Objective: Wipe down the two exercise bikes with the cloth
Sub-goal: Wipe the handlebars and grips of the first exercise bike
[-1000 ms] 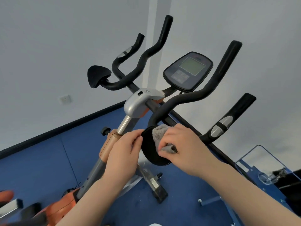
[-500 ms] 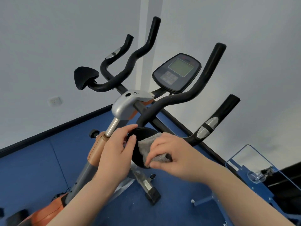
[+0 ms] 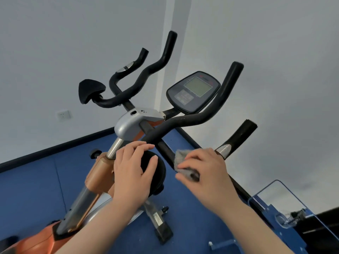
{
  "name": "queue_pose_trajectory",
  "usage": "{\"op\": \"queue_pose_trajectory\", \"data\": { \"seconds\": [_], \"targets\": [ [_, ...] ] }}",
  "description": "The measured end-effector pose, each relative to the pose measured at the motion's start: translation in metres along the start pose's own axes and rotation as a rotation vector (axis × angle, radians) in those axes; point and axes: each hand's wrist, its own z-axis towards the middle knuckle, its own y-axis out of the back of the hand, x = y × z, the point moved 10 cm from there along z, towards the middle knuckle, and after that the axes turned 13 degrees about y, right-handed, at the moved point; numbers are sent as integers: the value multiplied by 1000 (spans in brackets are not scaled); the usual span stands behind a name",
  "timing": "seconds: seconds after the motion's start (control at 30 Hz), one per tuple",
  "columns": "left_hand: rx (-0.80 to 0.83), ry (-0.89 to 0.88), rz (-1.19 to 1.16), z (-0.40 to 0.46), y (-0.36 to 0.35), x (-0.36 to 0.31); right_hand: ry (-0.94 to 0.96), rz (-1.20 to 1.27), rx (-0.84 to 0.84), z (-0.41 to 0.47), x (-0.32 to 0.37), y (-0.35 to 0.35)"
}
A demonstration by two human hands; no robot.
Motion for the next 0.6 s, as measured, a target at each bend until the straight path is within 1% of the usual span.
{"op": "queue_pose_trajectory", "data": {
  "seconds": [0.03, 0.1, 0.2, 0.23, 0.3, 0.4, 0.47, 0.6],
  "targets": [
    [0, -1, 3, -1, 0, 1, -6, 0, 28, -6, -2, -5],
    [-1, -2, 2, -2, 1, 0, -15, 17, 23, -9, -4, 0],
    [-28, 0, -14, -4, 5, -2, 18, -53, 5, -6, -6, 5],
    [-39, -10, -13, -4, 6, -2, 0, -58, 9, -6, -8, 3],
    [-61, -53, 16, -1, 10, -6, -45, -37, 44, -7, -13, -6],
    [-82, -154, 101, 9, 11, -16, -91, -7, 51, 6, -10, -15],
    [-62, -204, 126, 17, 8, -19, -107, -1, 66, 16, -7, -20],
    [24, -285, 141, 35, 0, -20, -207, -35, 118, 16, -15, -20]
  ]
}}
